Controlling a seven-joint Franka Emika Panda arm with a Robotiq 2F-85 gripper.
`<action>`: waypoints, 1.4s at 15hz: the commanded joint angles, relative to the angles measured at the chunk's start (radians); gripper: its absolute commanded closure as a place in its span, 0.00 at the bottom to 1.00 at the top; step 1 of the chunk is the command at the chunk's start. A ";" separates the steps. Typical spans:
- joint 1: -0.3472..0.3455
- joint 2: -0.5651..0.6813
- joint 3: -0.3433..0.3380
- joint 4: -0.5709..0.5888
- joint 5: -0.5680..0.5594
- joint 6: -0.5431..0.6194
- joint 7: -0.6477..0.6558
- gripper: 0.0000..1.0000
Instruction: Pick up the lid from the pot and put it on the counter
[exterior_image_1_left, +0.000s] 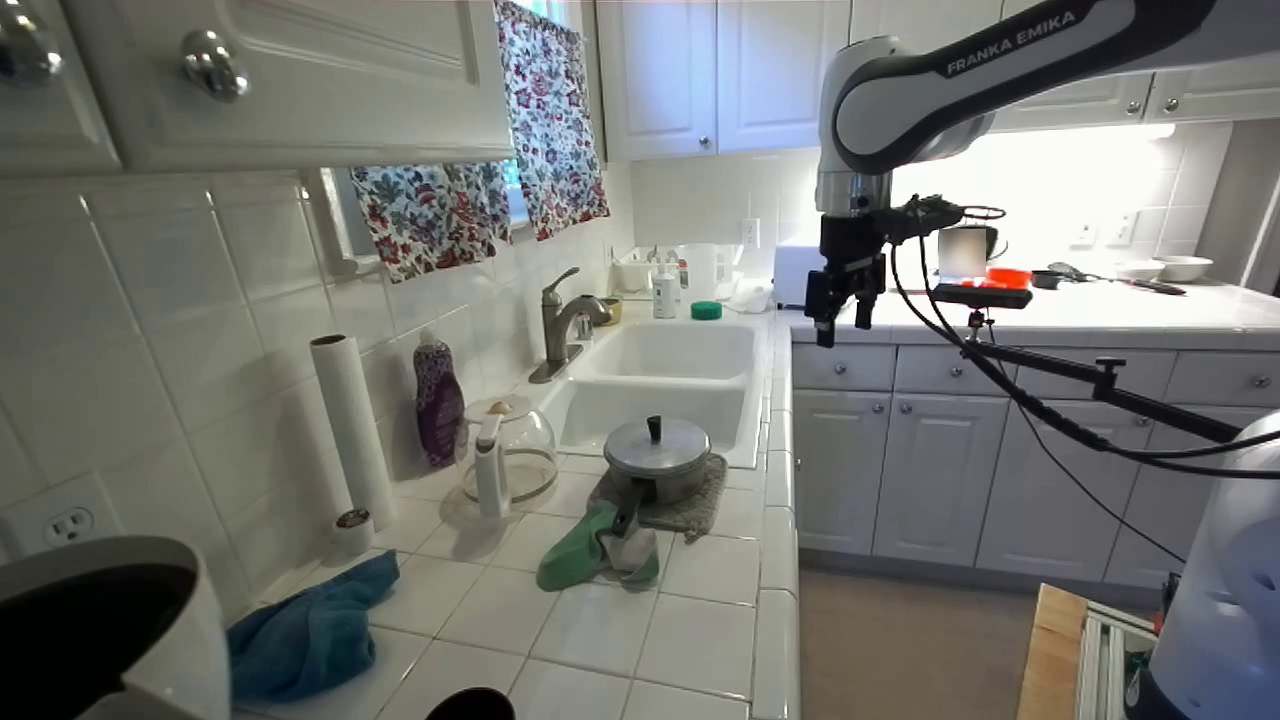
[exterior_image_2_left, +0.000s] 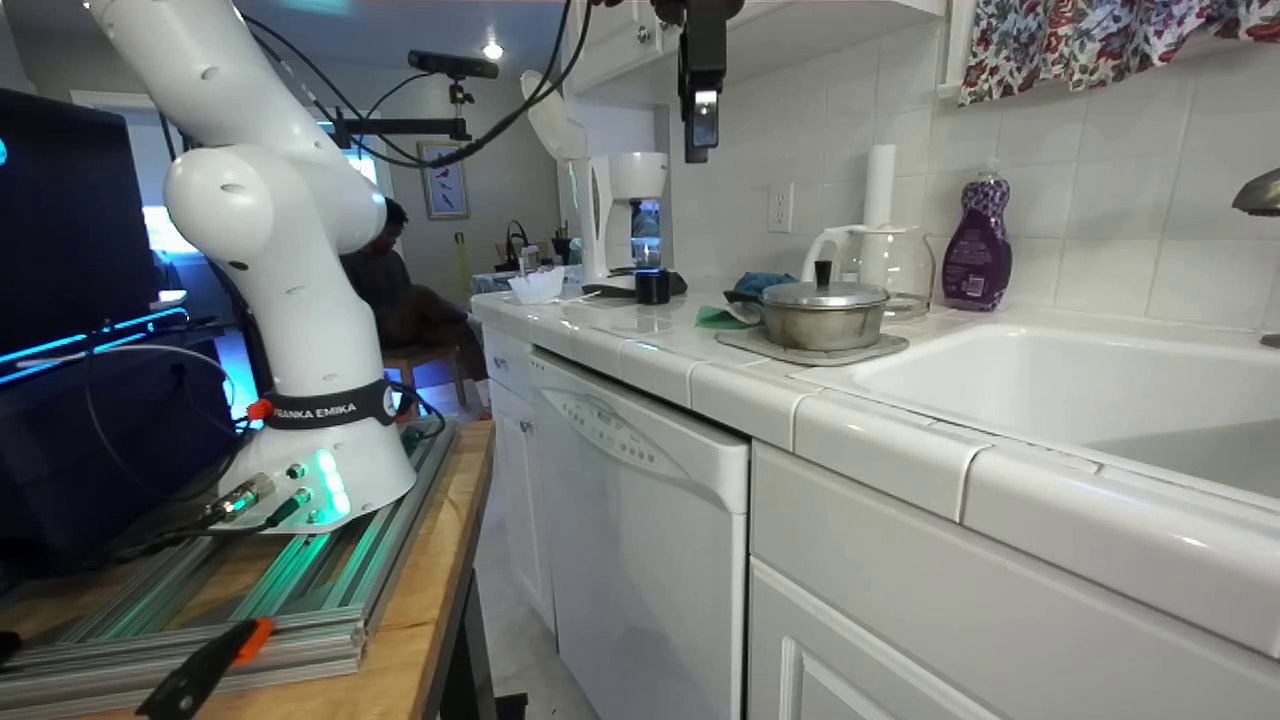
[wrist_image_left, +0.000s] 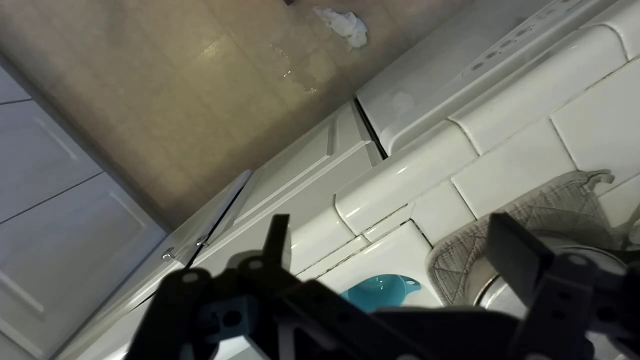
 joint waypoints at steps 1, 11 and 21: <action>0.014 0.031 0.009 0.021 0.004 0.016 0.000 0.00; 0.087 0.262 0.038 0.198 0.005 0.156 -0.144 0.00; 0.162 0.486 0.132 0.297 0.014 0.202 -0.316 0.00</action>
